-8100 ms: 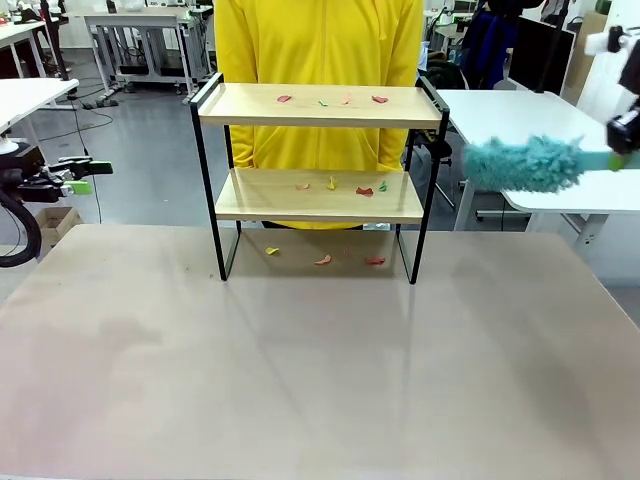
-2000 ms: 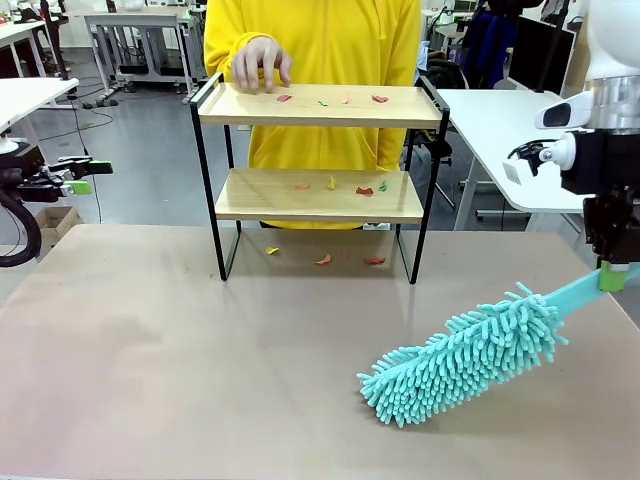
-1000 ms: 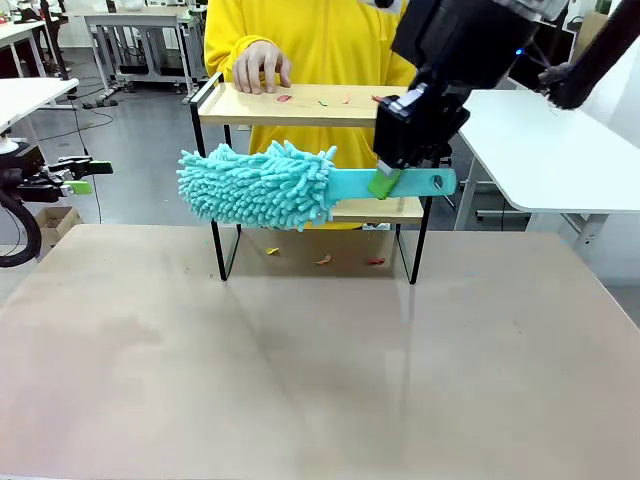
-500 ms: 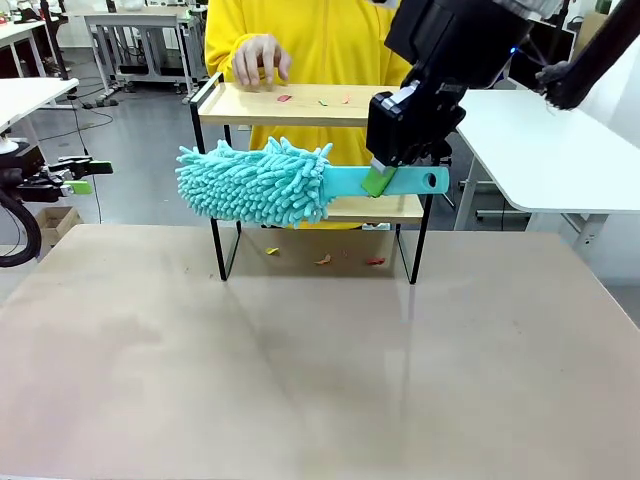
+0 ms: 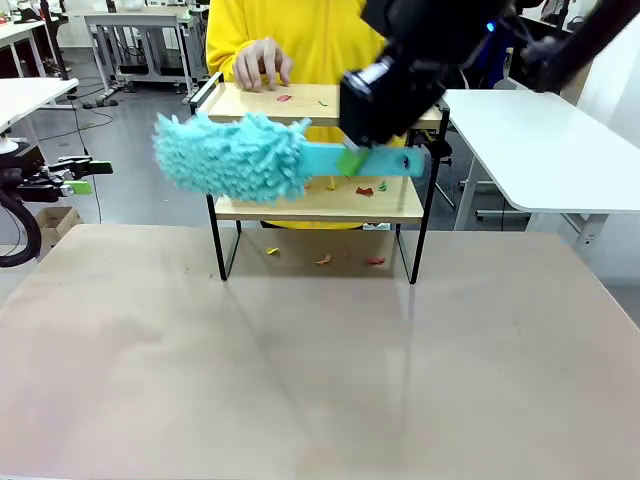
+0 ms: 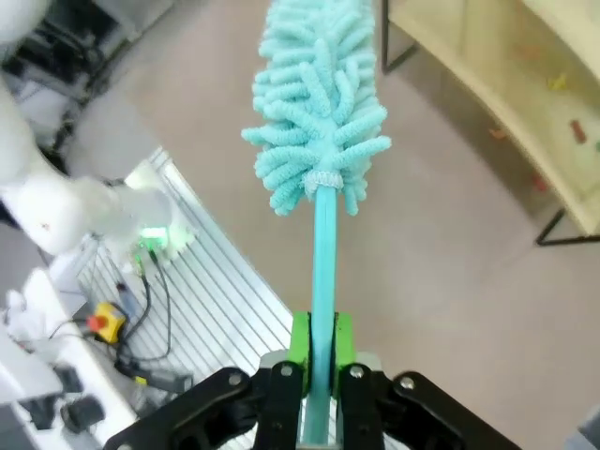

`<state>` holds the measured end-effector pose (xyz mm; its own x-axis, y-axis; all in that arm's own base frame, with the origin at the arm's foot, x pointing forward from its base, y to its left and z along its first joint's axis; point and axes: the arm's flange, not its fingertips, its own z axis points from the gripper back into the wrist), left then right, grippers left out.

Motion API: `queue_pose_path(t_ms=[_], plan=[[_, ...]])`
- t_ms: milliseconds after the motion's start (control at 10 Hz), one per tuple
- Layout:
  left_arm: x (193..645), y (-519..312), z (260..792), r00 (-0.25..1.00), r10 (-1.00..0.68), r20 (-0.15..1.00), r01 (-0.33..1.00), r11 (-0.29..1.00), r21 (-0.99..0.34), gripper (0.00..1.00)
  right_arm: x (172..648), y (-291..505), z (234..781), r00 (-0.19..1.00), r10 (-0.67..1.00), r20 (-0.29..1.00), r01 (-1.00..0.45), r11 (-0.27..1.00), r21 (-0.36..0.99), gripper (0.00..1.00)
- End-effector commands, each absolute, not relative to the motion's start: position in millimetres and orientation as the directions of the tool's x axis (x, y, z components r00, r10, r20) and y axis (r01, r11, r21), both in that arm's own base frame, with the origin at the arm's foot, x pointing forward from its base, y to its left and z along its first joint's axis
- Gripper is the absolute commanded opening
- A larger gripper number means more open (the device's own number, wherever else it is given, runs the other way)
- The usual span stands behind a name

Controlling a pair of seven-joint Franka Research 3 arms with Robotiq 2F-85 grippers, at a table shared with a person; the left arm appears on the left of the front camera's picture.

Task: Clean the shelf.
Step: Clean the specific section of the Shelf indicated by the human with the Duster.

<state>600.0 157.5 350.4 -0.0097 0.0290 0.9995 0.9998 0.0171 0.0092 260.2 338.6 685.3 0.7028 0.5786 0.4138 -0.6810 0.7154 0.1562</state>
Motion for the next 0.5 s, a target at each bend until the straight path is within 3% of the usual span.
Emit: queue_pose_path(t_ms=[0, 400], plan=[[598, 158, 353, -0.019, 0.03, 0.999, 1.0, 0.019, 0.018, 1.0, 262, 390, 721, 0.734, 0.479, 0.482, -0.587, 0.804, 0.095, 0.13], [598, 158, 353, -0.019, 0.03, 0.999, 1.0, 0.019, 0.018, 1.0, 285, 469, 761, 0.792, 0.171, 0.586, -0.254, 0.965, 0.061, 0.13]])
